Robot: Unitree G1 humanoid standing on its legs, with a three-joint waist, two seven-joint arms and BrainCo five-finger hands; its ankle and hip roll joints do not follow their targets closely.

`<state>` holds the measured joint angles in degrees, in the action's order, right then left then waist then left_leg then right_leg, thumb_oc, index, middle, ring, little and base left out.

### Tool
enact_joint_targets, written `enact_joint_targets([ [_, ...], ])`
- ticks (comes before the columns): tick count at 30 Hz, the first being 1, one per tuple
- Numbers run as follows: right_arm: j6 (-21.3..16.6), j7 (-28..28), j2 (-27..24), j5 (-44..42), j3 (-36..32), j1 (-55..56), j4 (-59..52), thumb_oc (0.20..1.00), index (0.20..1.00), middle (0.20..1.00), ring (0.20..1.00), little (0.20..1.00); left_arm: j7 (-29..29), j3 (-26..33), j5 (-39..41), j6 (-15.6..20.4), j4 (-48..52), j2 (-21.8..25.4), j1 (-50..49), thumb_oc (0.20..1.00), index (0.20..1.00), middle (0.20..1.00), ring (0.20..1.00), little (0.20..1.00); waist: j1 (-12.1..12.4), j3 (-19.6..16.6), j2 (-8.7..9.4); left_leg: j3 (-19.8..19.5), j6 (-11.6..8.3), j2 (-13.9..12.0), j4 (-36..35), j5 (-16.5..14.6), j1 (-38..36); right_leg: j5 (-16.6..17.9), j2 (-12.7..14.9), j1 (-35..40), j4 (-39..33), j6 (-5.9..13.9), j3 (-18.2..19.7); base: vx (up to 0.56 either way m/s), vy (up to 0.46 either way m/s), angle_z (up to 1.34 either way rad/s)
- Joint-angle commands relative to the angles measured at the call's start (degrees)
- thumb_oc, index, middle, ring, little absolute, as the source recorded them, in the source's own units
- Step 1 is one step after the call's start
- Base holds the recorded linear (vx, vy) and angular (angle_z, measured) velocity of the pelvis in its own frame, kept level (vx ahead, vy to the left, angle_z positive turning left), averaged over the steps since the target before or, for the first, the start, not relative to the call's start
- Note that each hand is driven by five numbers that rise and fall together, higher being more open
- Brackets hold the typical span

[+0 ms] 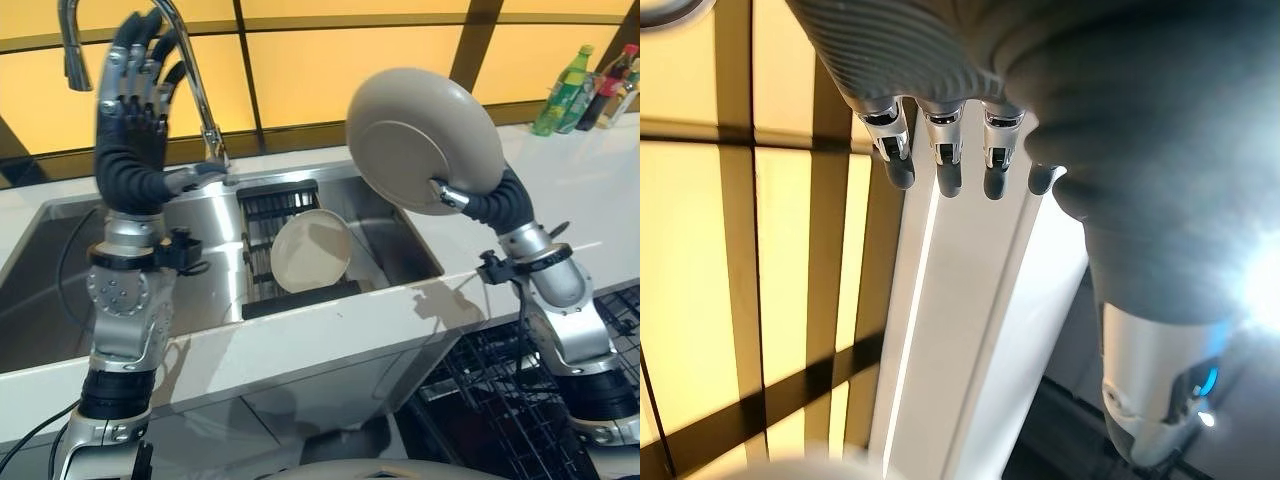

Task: Pick up plates and place into dishwasher.

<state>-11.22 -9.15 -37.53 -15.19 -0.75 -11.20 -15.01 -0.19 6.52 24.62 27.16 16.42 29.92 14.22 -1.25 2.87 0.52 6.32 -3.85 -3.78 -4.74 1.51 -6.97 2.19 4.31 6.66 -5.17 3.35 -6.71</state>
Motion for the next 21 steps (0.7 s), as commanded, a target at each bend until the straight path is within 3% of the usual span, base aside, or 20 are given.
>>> enact_joint_targets([
  [1, -0.92, 1.6, -2.96, -0.06, -4.46, -2.55, -1.33, 0.2, 0.2, 0.2, 0.2, 0.2, 1.33, 2.04, 2.98, 2.64, -1.61, 3.32, 0.46, 1.0, 1.0, 1.0, 1.0, 1.0, -2.01, -1.91, 2.61, -1.02, -2.23, -2.46, 11.32, -6.89, 3.85, -2.23, 2.75, -2.59, 3.49, 2.52, 3.34, -0.1, 0.021, -0.13],
  [6, -0.66, 2.61, -5.31, -1.03, -3.91, -6.49, 0.42, 0.2, 0.2, 0.2, 0.2, 0.2, 3.27, 4.35, 0.98, 3.07, -1.16, 4.07, -1.5, 1.0, 1.0, 1.0, 1.0, 1.0, -1.39, -0.77, 2.24, -9.51, -0.63, 0.14, 12.28, -9.84, 3.49, -3.21, 1.81, -4.48, 6.39, 2.52, 10.09, -0.04, 0.135, -0.61],
  [10, -0.86, 4.55, -5.5, 0.5, -5.84, -4.11, 0.37, 0.2, 0.2, 0.2, 0.2, 0.2, 3.45, 4.99, 1.44, 1.9, -1.83, 5.3, -1.38, 1.0, 1.0, 1.0, 1.0, 1.0, -3.45, -0.45, 1.17, -7.83, 0.32, 0.28, 9.16, -9.33, 1.63, -3.36, 3.11, -6.42, 8.75, 4.31, 12.31, -0.05, 0.22, -0.8],
  [16, -2.45, 4.43, -3.35, 0.9, -9.12, 1.15, 0.53, 0.2, 0.2, 0.2, 0.2, 0.2, 5.07, 6.15, -0.08, 2.12, -3.5, 6.38, -1.86, 1.0, 1.0, 1.0, 1.0, 1.0, -6.66, 1.34, 0.65, -6.68, 1.64, 2.48, 5.64, -10.88, -1.93, 2.19, 7.56, -11.37, 7.89, 9.04, 14.57, -0.08, 0.152, -0.39],
  [18, -3.06, 4.2, -3.31, 0.45, -9.83, 2.37, 0.79, 0.2, 0.2, 0.2, 0.2, 0.2, 5.08, 7.59, 0.48, 3.08, -3.7, 7.08, -3.0, 1.0, 1.0, 1.0, 1.0, 1.0, -6.62, 2.07, 0.64, -5.49, 1.97, 2.44, 6.01, -11.21, -1.96, 2.49, 8.0, -13.01, 9.96, 9.18, 13.64, -0.16, 0.033, -0.34],
  [21, -3.9, 5.04, -3.9, 0.23, -10.93, 3.41, 1.7, 0.2, 0.2, 0.2, 0.2, 0.2, 5.03, 8.52, 0.86, 4.29, -4.19, 7.33, -3.01, 1.0, 1.0, 1.0, 1.0, 1.0, -5.79, 2.67, 0.17, -4.17, 2.81, 1.93, 7.67, -11.1, -0.04, -0.84, 7.33, -12.55, 14.93, 8.47, 12.26, -0.19, -0.016, -0.25],
])
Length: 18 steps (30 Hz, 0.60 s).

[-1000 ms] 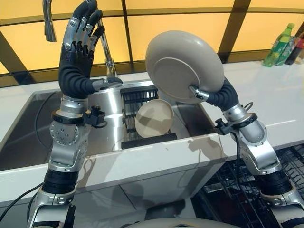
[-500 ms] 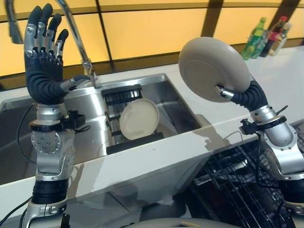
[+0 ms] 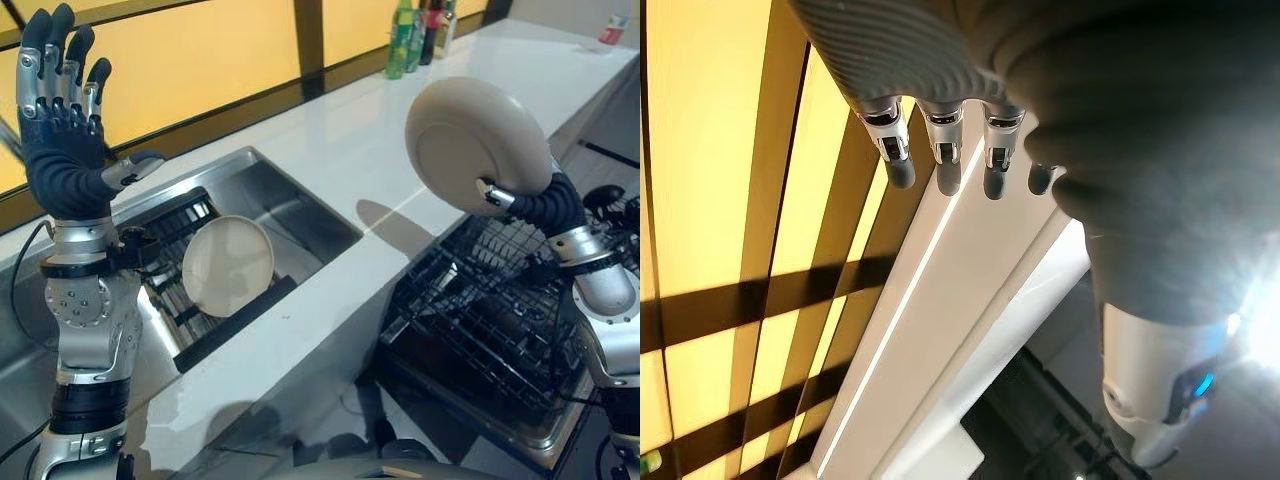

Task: Pick up plates and place into dishwasher.

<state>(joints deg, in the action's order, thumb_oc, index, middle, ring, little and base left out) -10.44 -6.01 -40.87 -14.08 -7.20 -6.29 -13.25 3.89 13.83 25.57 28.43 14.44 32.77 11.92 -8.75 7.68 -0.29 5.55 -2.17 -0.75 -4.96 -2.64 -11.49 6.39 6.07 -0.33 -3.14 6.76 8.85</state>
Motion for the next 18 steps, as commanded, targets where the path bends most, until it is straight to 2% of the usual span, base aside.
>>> enact_joint_targets([
  [1, -4.69, 2.81, -0.85, -0.73, -5.03, -0.91, -0.05, 0.2, 0.2, 0.2, 0.2, 0.2, 0.7, 1.36, 0.01, 2.99, -2.04, 4.51, -0.5, 1.0, 1.0, 1.0, 1.0, 1.0, 2.09, -2.05, 1.03, -3.01, 1.33, -1.32, 8.7, -6.51, 5.61, -6.0, 5.61, -4.95, 14.12, 4.71, -3.92, -0.17, -0.084, -0.21],
  [4, -4.45, 4.69, -0.29, 0.11, -6.29, 0.58, -0.44, 0.2, 0.2, 0.2, 0.2, 0.2, -0.22, 1.88, -0.5, 2.52, -1.78, 4.48, -0.3, 1.0, 1.0, 1.0, 1.0, 1.0, 3.19, -2.13, 1.49, -2.29, 0.92, -2.06, 10.29, -6.24, 7.34, -7.92, 6.44, -3.1, 13.97, 4.27, -5.97, -0.12, -0.154, -0.19],
  [7, -3.41, 6.08, 1.07, 0.9, -7.2, 1.87, -0.93, 0.2, 0.2, 0.2, 0.2, 0.2, -0.36, 3.64, -0.77, 1.19, -1.75, 4.94, -1.32, 1.0, 1.0, 1.0, 1.0, 1.0, 3.79, -2.71, 2.32, -1.23, -0.4, -3.12, 10.77, -6.24, 7.5, -7.1, 7.57, -0.37, 9.19, 5.03, -7.57, -0.02, -0.258, -0.3],
  [8, -2.82, 6.46, 1.12, 0.77, -7.38, 2.18, -1.19, 0.2, 0.2, 0.2, 0.2, 0.2, -0.31, 4.17, -0.64, 0.89, -1.97, 5.09, -1.73, 1.0, 1.0, 1.0, 1.0, 1.0, 3.67, -2.65, 2.36, -1.05, -0.67, -3.48, 10.7, -5.35, 7.54, -6.34, 7.31, -0.34, 8.68, 5.03, -7.23, 0.0, -0.249, -0.06],
  [13, -0.67, 7.88, -0.02, 1.78, -11.02, 4.49, 0.26, 0.2, 0.2, 0.2, 0.2, 0.2, 0.13, 5.56, -1.21, -1.31, -3.65, 6.57, -2.81, 1.0, 1.0, 1.0, 1.0, 1.0, 1.84, -2.71, 1.73, -0.09, -1.95, -6.14, 9.53, -4.55, 5.78, -7.44, 4.66, 0.69, 7.82, 4.06, -5.51, 0.02, -0.199, -0.27],
  [18, 0.51, 7.9, -0.61, 3.19, -15.02, 7.14, 3.04, 0.2, 0.2, 0.2, 0.2, 0.2, -1.64, 7.67, -0.83, -0.99, -4.19, 6.19, -4.53, 1.0, 1.0, 1.0, 1.0, 1.0, 0.47, -2.03, 1.13, 0.53, -2.96, -8.1, 9.91, -3.99, 5.46, -8.18, 2.47, 0.62, 8.13, 2.59, -5.05, 0.0, -0.164, -0.25],
])
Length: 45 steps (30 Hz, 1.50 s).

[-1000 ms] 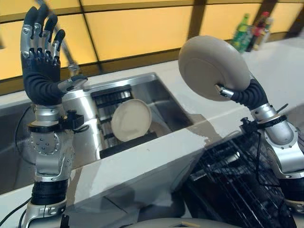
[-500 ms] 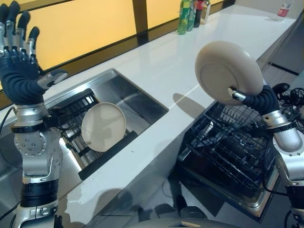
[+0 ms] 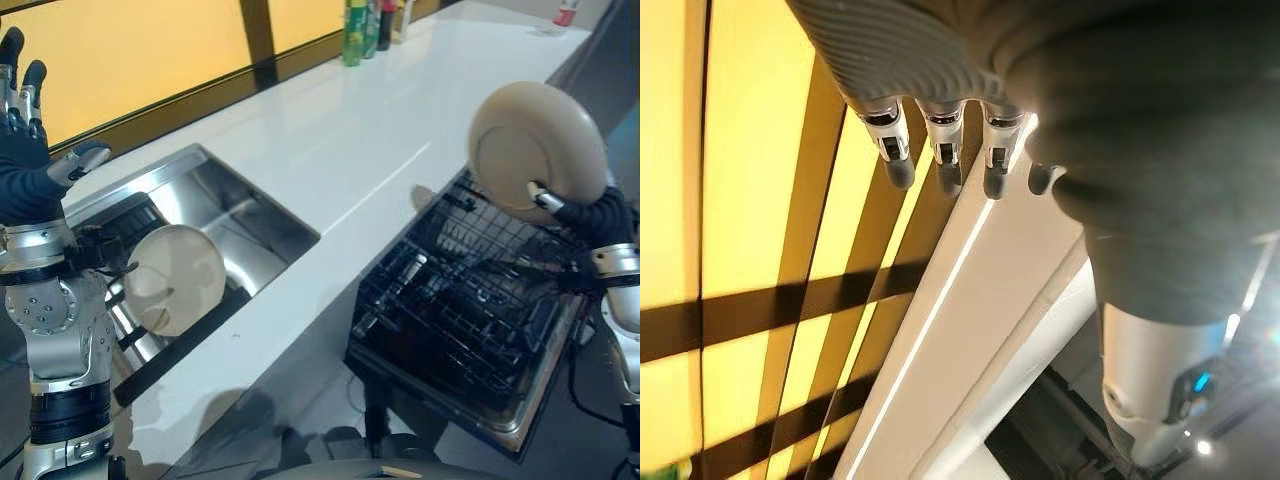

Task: Pick up plates and place into dishwasher.

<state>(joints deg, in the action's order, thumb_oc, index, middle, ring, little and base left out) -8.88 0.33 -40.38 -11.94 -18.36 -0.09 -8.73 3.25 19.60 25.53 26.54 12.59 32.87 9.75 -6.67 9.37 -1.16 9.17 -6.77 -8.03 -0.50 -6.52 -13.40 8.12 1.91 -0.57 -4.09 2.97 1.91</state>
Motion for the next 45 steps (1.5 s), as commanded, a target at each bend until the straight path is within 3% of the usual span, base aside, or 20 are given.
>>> enact_joint_targets([
  [1, -0.56, 1.14, -1.14, 1.16, -4.51, 1.62, -1.03, 0.2, 0.2, 0.2, 0.2, 0.2, -1.08, 2.08, -0.64, 0.87, -2.44, 6.12, -2.89, 1.0, 1.0, 1.0, 1.0, 1.0, -1.86, -3.49, 1.87, -3.12, 1.41, -1.22, 5.57, 0.11, 7.49, -10.03, 6.26, 0.77, 9.17, 6.06, 1.85, -0.01, -0.127, -0.14],
  [12, 3.48, -8.47, -4.05, 5.03, -0.53, 1.37, 10.09, 0.2, 0.2, 0.2, 0.2, 0.2, 1.88, 0.42, -3.05, 1.42, -3.55, 6.05, -1.84, 1.0, 1.0, 1.0, 1.0, 1.0, -2.99, -0.66, -0.17, -3.14, -0.41, -2.72, 5.53, 1.51, 9.28, -10.72, 6.49, -1.56, 10.41, 5.71, 1.24, -0.03, -0.02, -0.1],
  [19, 6.35, -14.08, -7.06, 6.65, 6.46, -1.43, 18.01, 0.2, 0.2, 0.2, 0.2, 0.2, 5.24, -2.27, -4.16, 1.45, -3.89, 7.64, 0.27, 1.0, 1.0, 1.0, 1.0, 1.0, -1.69, 2.23, -0.58, -4.26, -1.17, -2.16, 6.71, 2.83, 13.02, -10.6, 7.72, -3.82, 11.64, 5.69, 0.03, -0.07, -0.002, 0.03],
  [25, 5.52, -17.01, -9.97, 3.49, 12.6, -7.2, 24.33, 0.2, 0.2, 0.2, 0.2, 0.2, 8.47, -5.68, -5.52, 2.45, -5.88, 9.6, 4.53, 1.0, 1.0, 1.0, 1.0, 1.0, -0.5, 5.59, -0.89, -5.47, -1.61, -2.1, 7.88, 3.91, 16.96, -10.54, 7.63, -5.97, 12.15, 5.02, -0.7, -0.12, -0.039, 0.08],
  [29, 4.15, -17.2, -10.61, 1.13, 14.75, -8.57, 27.7, 0.2, 0.2, 0.2, 0.2, 0.2, 8.54, -6.7, -4.83, 2.52, -6.09, 11.06, 5.42, 1.0, 1.0, 1.0, 1.0, 1.0, 0.61, 5.94, -0.49, -6.26, -1.79, -2.43, 6.98, 4.75, 17.21, -10.53, 7.44, -5.24, 11.38, 4.55, -2.03, -0.01, -0.096, 0.05],
  [38, -0.94, -14.63, -10.85, -7.54, 11.45, -10.95, 27.28, 0.2, 0.2, 0.2, 0.2, 0.2, 6.86, -6.73, -4.34, 4.12, -7.78, 10.88, 4.55, 1.0, 1.0, 1.0, 1.0, 1.0, 1.82, 4.33, -0.27, -6.83, -2.08, -3.94, 5.96, 5.16, 16.08, -11.06, 6.68, -2.73, 9.92, 4.0, -3.5, 0.04, -0.065, 0.08],
  [40, -3.04, -18.31, -10.05, -11.19, 10.65, -11.25, 26.05, 0.2, 0.2, 0.2, 0.2, 0.2, 6.28, -6.51, -4.39, 4.09, -7.78, 10.37, 4.31, 1.0, 1.0, 1.0, 1.0, 1.0, 2.0, 4.0, -0.35, -6.99, -2.05, -4.06, 5.86, 5.06, 15.9, -11.23, 6.5, -2.35, 9.7, 3.97, -3.62, 0.05, -0.031, 0.02],
  [45, -1.26, -29.5, -9.33, -13.64, 12.4, -12.27, 25.85, 0.2, 0.2, 0.2, 0.2, 0.2, 4.29, -7.01, -4.46, 3.91, -9.33, 9.25, 4.74, 1.0, 1.0, 1.0, 1.0, 1.0, 2.73, 2.47, -0.09, -7.16, -2.21, -4.17, 5.87, 4.66, 14.97, -11.68, 6.47, -0.74, 9.15, 4.03, -3.96, 0.1, -0.019, 0.03],
])
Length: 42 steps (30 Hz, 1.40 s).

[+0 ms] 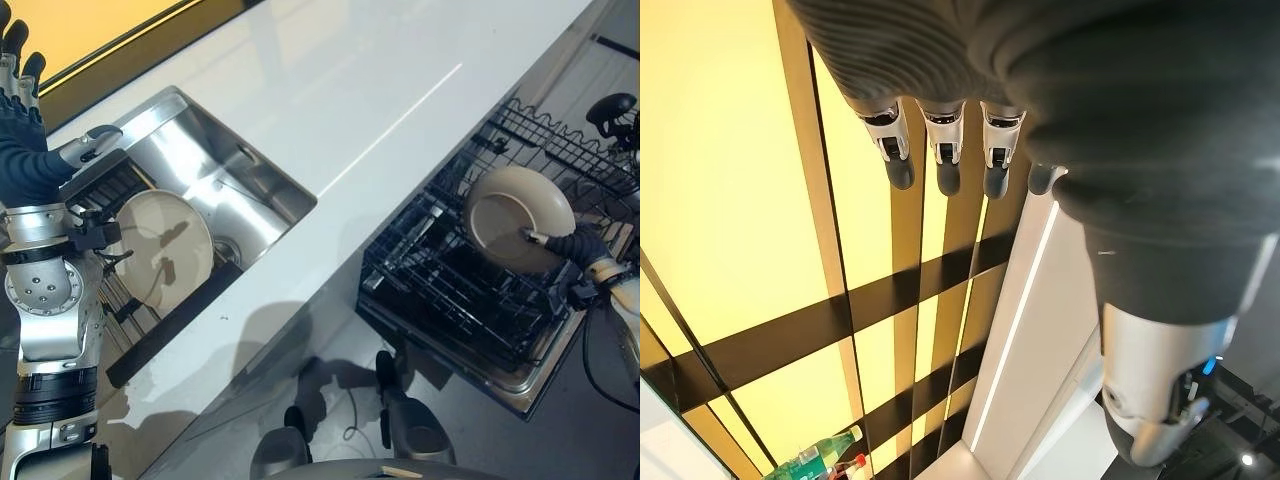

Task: Pick up plates and place into dishwasher.

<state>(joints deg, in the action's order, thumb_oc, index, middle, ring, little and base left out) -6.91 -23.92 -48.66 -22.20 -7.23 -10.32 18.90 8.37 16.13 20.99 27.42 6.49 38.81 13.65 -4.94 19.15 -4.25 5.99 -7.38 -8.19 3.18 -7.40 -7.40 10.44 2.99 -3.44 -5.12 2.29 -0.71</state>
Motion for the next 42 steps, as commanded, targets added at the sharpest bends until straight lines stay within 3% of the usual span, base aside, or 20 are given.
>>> enact_joint_targets([
  [1, -2.65, -7.94, -1.28, -3.98, 2.11, -1.83, -1.25, 0.2, 0.2, 0.2, 0.2, 0.2, -0.89, -3.81, 0.0, 2.55, -3.16, 3.32, 0.93, 1.0, 1.0, 1.0, 1.0, 1.0, 1.17, -7.67, 3.07, -3.98, -1.65, -4.08, 2.13, 5.49, 8.69, -14.11, 5.42, 2.55, 10.06, 4.7, -1.5, 0.09, -0.015, 0.01],
  [6, -2.71, -12.41, -2.06, -4.77, 4.8, -0.72, 1.83, 0.2, 0.2, 0.2, 0.2, 0.2, -1.44, -4.62, 0.31, 2.18, -3.9, 3.87, 1.21, 1.0, 1.0, 1.0, 1.0, 1.0, 1.7, -8.07, 3.3, -4.0, -1.82, -4.3, 2.13, 5.45, 8.05, -14.29, 5.56, 3.57, 9.87, 4.72, -1.96, 0.06, -0.027, 0.0],
  [15, -1.09, -13.51, -2.22, -1.86, 7.03, 0.82, 2.15, 0.2, 0.2, 0.2, 0.2, 0.2, -1.13, -4.91, 0.54, 3.02, -3.62, 5.11, 0.94, 1.0, 1.0, 1.0, 1.0, 1.0, 1.63, -6.24, 3.31, -4.24, -1.98, -4.32, 2.61, 5.84, 8.98, -13.97, 5.7, 3.07, 10.01, 4.85, -1.67, 0.0, -0.007, 0.01],
  [21, -0.25, -13.71, -1.84, 4.05, 10.71, 0.32, 2.93, 0.2, 0.2, 0.2, 0.2, 0.2, 0.02, -5.77, -0.44, 2.89, -3.69, 5.6, 2.63, 1.0, 1.0, 1.0, 1.0, 1.0, 1.35, -4.24, 3.02, -4.42, -2.04, -3.98, 3.23, 6.26, 10.57, -13.66, 5.98, 1.8, 10.37, 4.96, -1.11, -0.05, -0.017, 0.0],
  [31, 4.24, -14.2, -0.91, 13.36, 19.48, -2.44, 8.76, 0.2, 0.2, 0.2, 0.2, 0.2, 1.85, -7.63, -1.01, 2.63, -3.12, 7.58, 6.62, 1.0, 1.0, 1.0, 1.0, 1.0, 1.18, -0.72, 2.44, -4.94, -1.8, -2.96, 3.33, 7.22, 12.98, -12.99, 6.49, -0.3, 10.76, 4.73, -0.45, -0.09, -0.009, 0.0],
  [39, 7.63, -25.52, 0.57, 15.22, 25.98, -3.49, 17.81, 0.2, 0.2, 0.2, 0.2, 0.2, 0.65, -9.77, -0.39, 0.6, -2.94, 7.84, 10.17, 1.0, 1.0, 1.0, 1.0, 1.0, 2.12, -1.25, 2.7, -4.99, -1.7, -3.08, 3.32, 7.26, 12.6, -13.3, 6.61, 0.77, 10.46, 4.6, -0.85, -0.01, -0.011, 0.0],
  [42, 7.58, -26.71, 1.52, 16.3, 27.0, -2.09, 21.35, 0.2, 0.2, 0.2, 0.2, 0.2, 0.31, -10.16, -0.48, -0.1, -2.53, 7.74, 10.59, 1.0, 1.0, 1.0, 1.0, 1.0, 2.58, -1.81, 3.0, -5.02, -1.68, -3.35, 3.56, 7.13, 12.29, -13.5, 6.36, 1.56, 10.27, 4.53, -0.96, 0.01, -0.04, 0.03],
])
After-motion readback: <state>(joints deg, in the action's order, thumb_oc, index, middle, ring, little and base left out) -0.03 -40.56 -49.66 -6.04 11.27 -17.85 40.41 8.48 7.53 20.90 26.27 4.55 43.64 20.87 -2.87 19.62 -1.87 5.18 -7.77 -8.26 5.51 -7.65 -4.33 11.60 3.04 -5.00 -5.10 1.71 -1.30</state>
